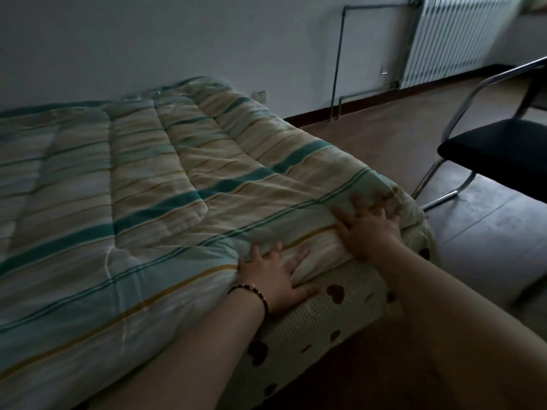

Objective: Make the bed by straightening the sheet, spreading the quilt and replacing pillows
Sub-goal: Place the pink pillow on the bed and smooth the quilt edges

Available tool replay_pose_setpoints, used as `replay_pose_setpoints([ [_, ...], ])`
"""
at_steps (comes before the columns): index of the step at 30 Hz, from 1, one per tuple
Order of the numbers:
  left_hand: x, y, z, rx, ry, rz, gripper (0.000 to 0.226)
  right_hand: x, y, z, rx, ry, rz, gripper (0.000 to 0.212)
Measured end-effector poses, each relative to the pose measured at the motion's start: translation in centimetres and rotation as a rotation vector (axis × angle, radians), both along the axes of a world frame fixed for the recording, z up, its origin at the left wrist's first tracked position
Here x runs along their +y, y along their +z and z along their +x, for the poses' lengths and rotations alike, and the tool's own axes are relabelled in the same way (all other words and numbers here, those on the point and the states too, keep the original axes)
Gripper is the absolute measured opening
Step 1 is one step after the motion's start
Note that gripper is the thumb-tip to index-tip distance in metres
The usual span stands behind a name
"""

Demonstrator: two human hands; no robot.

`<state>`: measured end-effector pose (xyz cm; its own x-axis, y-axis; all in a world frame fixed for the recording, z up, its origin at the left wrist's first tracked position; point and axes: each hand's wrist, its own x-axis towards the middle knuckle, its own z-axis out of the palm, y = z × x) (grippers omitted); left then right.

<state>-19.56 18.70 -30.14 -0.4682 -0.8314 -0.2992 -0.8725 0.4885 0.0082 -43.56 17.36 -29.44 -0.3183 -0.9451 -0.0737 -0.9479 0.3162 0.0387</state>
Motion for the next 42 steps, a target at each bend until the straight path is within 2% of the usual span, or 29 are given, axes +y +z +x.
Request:
replay_pose_setpoints([
  [3,-1.1,0.3,-0.2,-0.033,-0.019,0.008,0.094,0.2,-0.3,0.6,-0.098,-0.050,0.019,0.051],
  [7,-2.3,-0.5,-0.5,-0.001,-0.046,-0.027,0.107,-0.4,-1.0,1.9,-0.134,-0.093,0.013,0.051],
  [14,-0.8,-0.4,0.1,0.038,0.003,-0.085,0.098,-0.3,-1.6,2.4,-0.151,-0.091,-0.015,0.053],
  [16,-0.7,-0.4,0.0,0.043,0.020,-0.092,0.099,-0.7,-1.6,2.1,-0.075,-0.028,-0.013,0.055],
  [19,-0.4,-0.4,-0.2,0.036,0.034,-0.079,0.096,-1.3,-1.1,-0.1,0.071,0.190,0.026,0.057],
  [21,-0.1,-0.4,-0.2,0.037,0.025,-0.075,0.094,-1.0,-0.9,-3.2,0.093,0.293,0.011,0.056],
  [23,0.5,-0.6,-0.4,0.025,0.012,-0.075,0.095,-0.7,-1.3,-6.7,0.086,0.292,-0.082,0.054],
  [25,1.1,-0.9,-1.0,0.018,0.017,-0.060,0.101,-1.1,-2.0,-9.6,0.032,0.191,-0.175,0.058],
  [29,2.6,-1.1,-5.1,0.028,-0.002,-0.058,0.108,-2.1,-2.2,-12.3,-0.214,-0.024,-0.150,0.064],
  [35,2.6,-1.3,-12.4,-0.070,0.037,-0.123,0.109,0.9,-2.5,-14.4,-0.397,0.050,-0.173,0.055],
  [38,3.3,-2.4,-15.5,-0.057,0.036,-0.240,0.100,1.8,-2.6,-14.9,-0.435,0.125,-0.140,0.054],
  [40,4.2,-2.9,-18.0,-0.013,0.007,-0.376,0.088,2.7,-3.5,-16.4,-0.545,0.184,-0.183,0.053],
  [42,4.9,-3.3,-19.8,0.063,-0.005,-0.468,0.074,4.0,-4.6,-17.8,-0.783,0.233,-0.283,0.058],
])
